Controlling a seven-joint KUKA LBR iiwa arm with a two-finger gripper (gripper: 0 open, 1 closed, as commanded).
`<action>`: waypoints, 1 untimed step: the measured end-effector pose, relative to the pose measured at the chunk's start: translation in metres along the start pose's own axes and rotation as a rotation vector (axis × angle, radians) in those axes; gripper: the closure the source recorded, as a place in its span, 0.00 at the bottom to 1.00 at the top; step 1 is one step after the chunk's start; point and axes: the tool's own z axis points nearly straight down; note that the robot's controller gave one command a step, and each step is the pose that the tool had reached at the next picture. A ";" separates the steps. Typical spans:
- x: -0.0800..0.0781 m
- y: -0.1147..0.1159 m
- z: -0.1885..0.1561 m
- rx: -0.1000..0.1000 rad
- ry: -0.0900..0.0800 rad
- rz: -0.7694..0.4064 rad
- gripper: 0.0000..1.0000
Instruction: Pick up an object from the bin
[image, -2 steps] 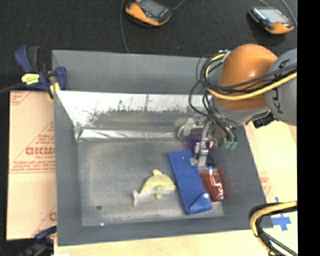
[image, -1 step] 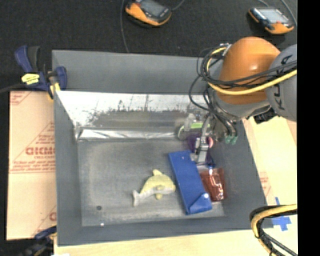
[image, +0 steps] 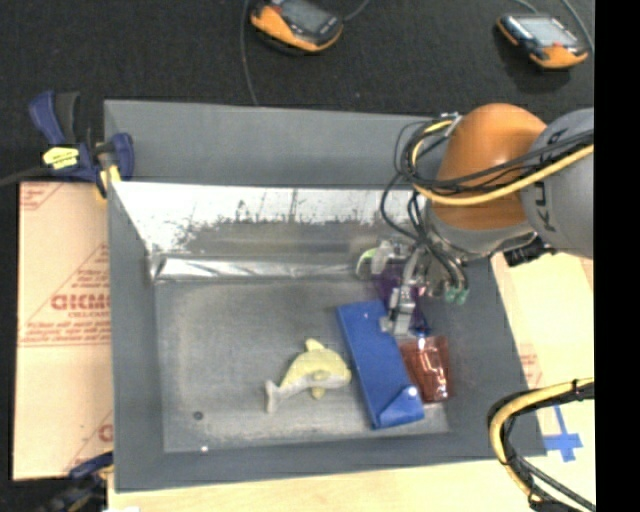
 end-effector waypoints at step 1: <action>0.022 0.014 0.033 0.001 0.002 -0.183 0.00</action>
Offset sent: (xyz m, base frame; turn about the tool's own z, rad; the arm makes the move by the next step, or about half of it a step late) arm -0.0611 0.0069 -0.0788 -0.0644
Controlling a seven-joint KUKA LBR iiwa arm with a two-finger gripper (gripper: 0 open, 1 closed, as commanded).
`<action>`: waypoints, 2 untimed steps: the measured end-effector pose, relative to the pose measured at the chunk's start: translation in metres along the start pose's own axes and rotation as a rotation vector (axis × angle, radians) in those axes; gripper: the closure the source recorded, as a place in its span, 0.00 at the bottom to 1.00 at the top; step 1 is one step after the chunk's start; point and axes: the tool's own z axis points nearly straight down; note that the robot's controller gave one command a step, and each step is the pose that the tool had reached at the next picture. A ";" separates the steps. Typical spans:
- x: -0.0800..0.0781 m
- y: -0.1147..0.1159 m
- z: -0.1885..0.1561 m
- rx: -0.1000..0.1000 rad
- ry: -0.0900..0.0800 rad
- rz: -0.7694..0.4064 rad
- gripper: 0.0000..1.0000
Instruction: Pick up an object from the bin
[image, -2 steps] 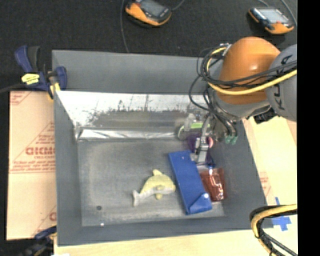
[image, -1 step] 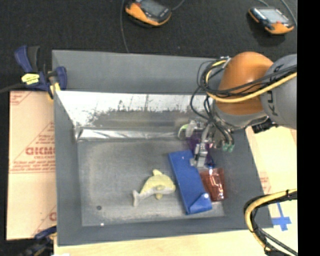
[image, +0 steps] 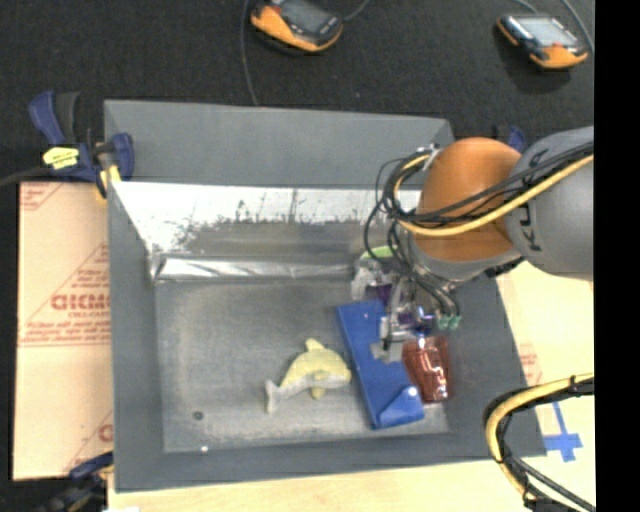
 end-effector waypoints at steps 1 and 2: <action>0.028 -0.003 0.031 -0.001 0.002 0.064 0.00; 0.025 0.032 -0.021 -0.001 -0.001 0.017 0.00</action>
Offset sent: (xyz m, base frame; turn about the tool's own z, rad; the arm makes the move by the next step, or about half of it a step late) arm -0.0278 0.0447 0.0432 -0.0264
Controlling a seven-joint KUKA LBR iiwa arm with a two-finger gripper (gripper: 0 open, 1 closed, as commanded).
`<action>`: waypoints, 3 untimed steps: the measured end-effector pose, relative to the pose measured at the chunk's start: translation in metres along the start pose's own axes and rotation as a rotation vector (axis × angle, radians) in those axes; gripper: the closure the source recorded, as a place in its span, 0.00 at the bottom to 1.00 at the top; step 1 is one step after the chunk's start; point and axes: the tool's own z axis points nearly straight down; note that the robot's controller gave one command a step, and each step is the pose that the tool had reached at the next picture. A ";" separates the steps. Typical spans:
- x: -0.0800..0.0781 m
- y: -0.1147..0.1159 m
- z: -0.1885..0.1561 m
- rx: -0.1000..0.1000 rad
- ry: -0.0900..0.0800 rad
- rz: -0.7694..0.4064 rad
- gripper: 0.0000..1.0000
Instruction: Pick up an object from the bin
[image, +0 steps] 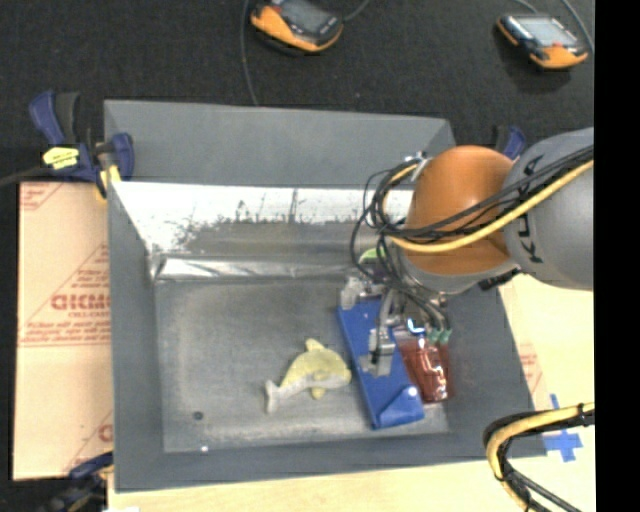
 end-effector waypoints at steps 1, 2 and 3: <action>0.001 0.037 0.018 -0.001 -0.002 0.031 0.00; 0.008 0.047 0.025 0.000 0.006 0.031 0.00; 0.029 0.039 0.076 -0.001 -0.002 -0.111 0.00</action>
Offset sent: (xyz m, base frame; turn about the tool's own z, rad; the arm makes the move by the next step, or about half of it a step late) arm -0.0161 0.0452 0.0122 -0.0251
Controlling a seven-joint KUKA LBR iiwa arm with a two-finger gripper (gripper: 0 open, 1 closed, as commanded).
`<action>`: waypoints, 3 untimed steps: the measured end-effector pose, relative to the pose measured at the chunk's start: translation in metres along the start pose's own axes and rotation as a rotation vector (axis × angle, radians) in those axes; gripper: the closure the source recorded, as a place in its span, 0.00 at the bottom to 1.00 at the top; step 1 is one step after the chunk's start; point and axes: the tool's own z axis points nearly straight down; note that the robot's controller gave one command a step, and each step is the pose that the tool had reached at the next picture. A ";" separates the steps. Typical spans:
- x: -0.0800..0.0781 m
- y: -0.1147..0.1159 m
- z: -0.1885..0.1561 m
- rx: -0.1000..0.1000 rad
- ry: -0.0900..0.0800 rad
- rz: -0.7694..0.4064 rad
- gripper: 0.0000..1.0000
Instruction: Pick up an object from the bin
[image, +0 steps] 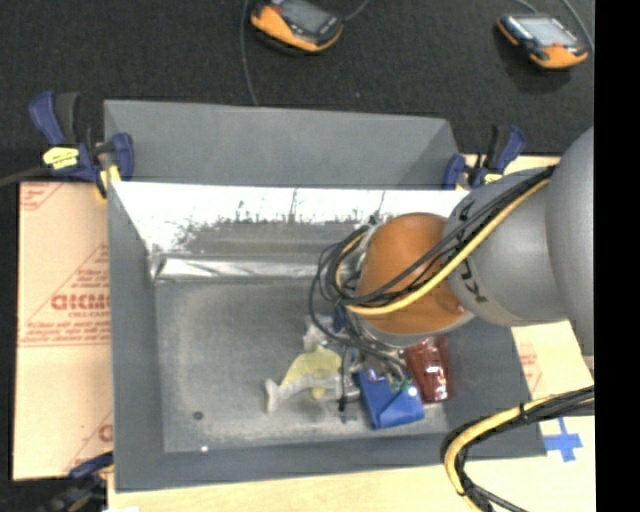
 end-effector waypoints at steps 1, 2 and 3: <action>0.016 -0.072 0.024 0.003 -0.011 -0.408 1.00; 0.016 -0.072 0.024 0.003 -0.011 -0.407 1.00; 0.012 -0.082 -0.034 -0.003 -0.004 -0.387 1.00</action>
Offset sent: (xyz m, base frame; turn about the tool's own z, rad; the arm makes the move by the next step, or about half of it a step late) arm 0.0000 0.0000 0.0000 0.0000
